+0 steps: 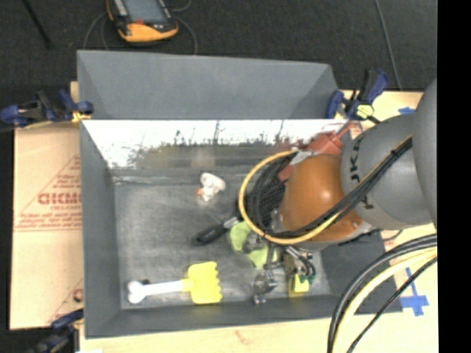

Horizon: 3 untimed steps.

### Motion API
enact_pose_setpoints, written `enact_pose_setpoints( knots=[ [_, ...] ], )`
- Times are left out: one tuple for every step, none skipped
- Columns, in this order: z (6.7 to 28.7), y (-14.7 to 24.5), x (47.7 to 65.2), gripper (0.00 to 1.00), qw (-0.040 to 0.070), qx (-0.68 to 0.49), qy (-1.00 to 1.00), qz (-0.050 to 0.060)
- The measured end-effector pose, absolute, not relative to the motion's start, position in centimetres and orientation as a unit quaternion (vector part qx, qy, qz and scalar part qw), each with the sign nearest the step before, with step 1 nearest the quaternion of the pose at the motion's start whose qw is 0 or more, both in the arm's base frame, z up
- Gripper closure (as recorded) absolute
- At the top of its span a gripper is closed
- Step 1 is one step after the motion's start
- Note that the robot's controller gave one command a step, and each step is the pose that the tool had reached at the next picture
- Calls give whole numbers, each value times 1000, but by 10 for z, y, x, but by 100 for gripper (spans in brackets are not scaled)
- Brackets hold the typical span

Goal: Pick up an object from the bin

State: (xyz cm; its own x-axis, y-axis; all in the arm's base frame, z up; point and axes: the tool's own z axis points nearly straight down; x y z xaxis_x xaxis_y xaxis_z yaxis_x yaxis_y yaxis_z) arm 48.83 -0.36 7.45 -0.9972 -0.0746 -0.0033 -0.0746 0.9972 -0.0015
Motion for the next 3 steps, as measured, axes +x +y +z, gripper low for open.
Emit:
enact_pose_setpoints(
  knots=[
    [75, 9, 488, 0, 9, -217, 976, -1],
    [74, -3, 565, 100, 1, -125, 992, 1],
    [74, -3, 565, 100, 1, -125, 992, 1]
  ],
)
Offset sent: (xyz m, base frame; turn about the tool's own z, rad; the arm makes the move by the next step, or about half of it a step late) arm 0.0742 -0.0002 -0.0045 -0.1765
